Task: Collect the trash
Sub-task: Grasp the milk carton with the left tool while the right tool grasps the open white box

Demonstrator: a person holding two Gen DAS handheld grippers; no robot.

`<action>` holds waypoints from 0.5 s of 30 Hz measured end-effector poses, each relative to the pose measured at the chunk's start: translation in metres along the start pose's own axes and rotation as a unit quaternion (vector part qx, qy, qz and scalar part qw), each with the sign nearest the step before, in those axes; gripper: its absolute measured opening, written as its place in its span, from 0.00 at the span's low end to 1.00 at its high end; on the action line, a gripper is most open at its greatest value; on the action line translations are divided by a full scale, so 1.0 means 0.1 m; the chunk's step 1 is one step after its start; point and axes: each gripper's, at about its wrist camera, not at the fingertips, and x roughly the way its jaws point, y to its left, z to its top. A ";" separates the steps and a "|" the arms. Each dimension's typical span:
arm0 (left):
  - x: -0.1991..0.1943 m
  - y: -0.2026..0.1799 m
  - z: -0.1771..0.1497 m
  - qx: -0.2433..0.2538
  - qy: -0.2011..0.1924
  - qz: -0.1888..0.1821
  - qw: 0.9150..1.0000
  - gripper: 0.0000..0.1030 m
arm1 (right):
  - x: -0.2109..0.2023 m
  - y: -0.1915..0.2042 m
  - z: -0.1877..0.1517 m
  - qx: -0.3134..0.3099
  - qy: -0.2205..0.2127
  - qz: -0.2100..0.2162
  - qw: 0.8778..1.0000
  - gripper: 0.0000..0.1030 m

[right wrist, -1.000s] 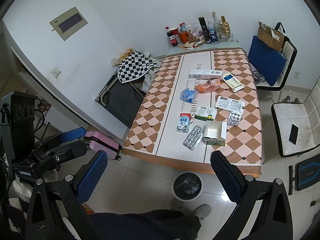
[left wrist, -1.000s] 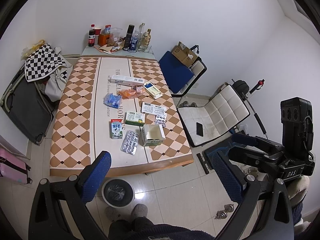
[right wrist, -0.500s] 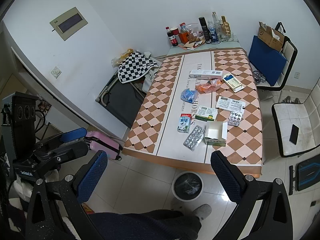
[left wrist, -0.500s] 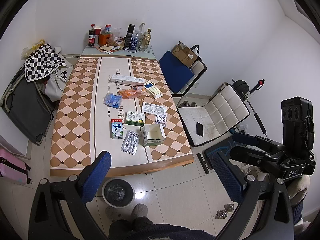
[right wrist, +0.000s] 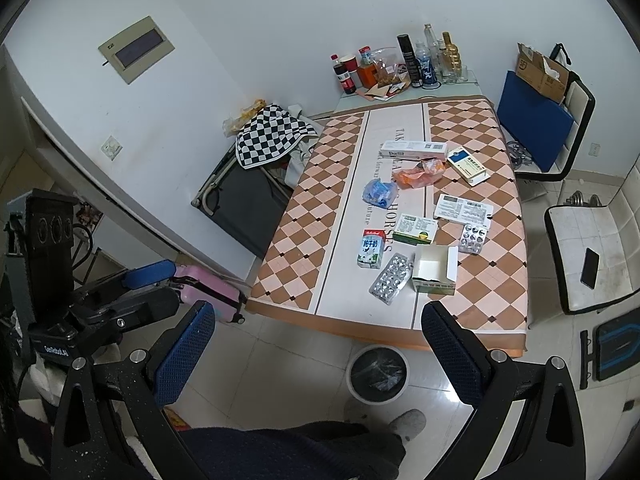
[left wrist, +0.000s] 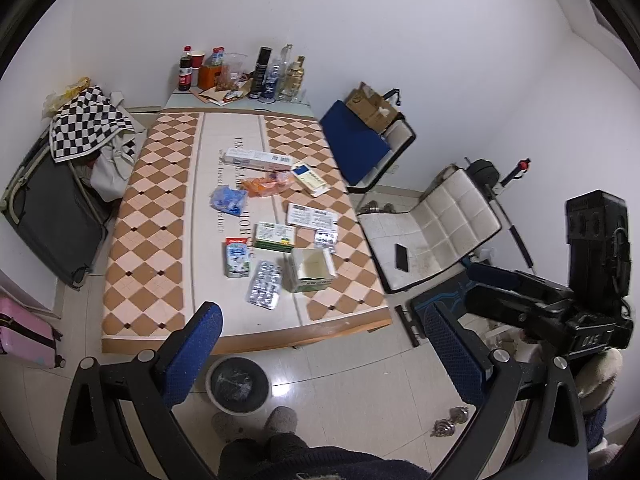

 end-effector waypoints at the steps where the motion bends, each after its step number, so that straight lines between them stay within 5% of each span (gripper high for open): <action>1: 0.06 -0.01 0.01 0.003 -0.003 0.023 1.000 1.00 | 0.02 0.01 0.00 0.004 -0.002 -0.003 1.000 1.00; 7: 0.90 0.18 -0.11 0.017 0.020 0.192 0.981 1.00 | 0.52 -0.32 0.01 0.090 0.005 -0.089 0.992 1.00; 15: 2.35 0.75 -0.53 -0.009 0.129 0.264 0.956 1.00 | 1.87 -1.28 -0.08 0.183 0.060 -0.196 0.962 1.00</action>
